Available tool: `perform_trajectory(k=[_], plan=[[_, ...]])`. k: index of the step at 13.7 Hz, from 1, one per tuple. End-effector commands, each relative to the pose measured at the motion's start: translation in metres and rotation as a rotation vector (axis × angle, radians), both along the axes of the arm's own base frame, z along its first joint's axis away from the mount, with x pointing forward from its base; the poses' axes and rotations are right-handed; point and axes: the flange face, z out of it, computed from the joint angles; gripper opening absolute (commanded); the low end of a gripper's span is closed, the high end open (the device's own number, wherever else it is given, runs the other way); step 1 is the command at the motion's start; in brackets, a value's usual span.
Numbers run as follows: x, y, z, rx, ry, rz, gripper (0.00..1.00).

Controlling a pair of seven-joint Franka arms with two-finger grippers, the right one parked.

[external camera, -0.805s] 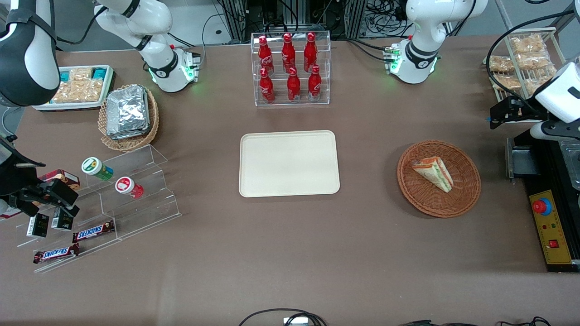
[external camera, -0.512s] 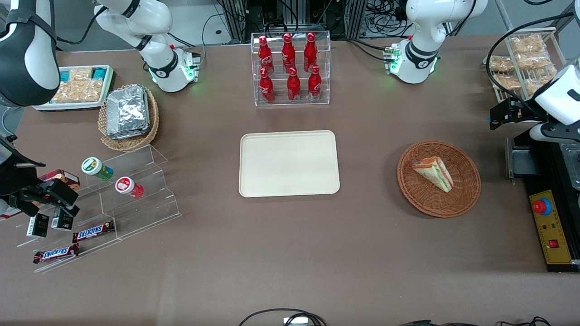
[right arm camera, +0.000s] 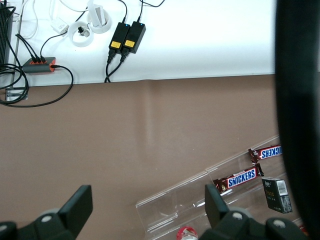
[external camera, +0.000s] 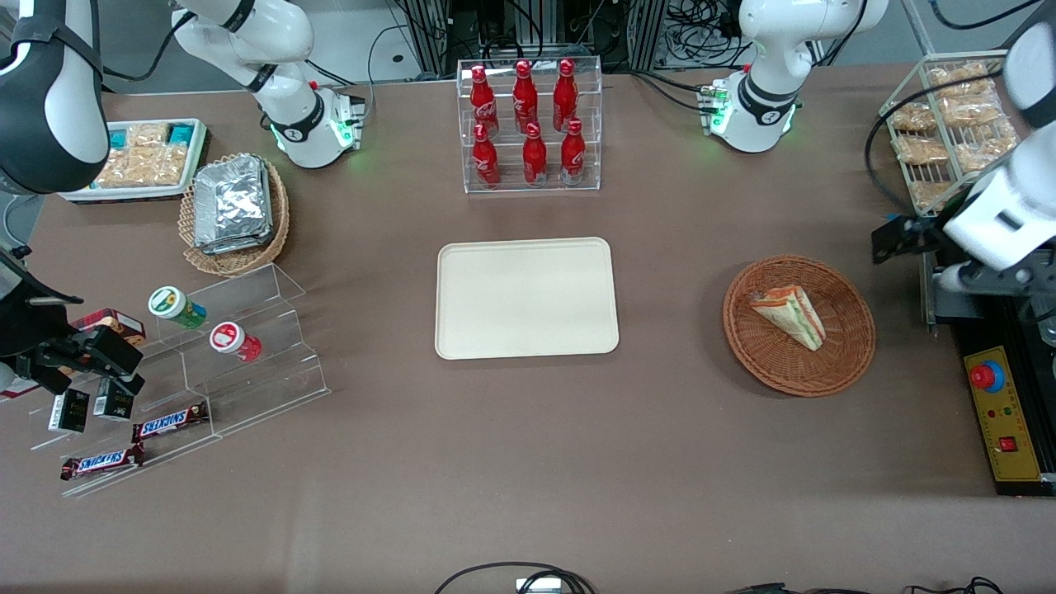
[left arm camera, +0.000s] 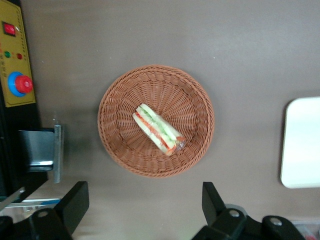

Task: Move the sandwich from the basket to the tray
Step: 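Move the left gripper over the wrapped sandwich in the wicker basket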

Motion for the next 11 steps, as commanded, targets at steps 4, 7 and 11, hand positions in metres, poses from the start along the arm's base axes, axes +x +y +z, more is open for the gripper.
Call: perform_trajectory(k=[4, 7, 11], plan=[[-0.017, -0.005, -0.066, 0.020, -0.023, 0.213, 1.00], [-0.035, -0.007, -0.110, 0.024, -0.071, 0.355, 1.00], [-0.047, -0.017, -0.155, 0.019, -0.115, 0.539, 1.00]])
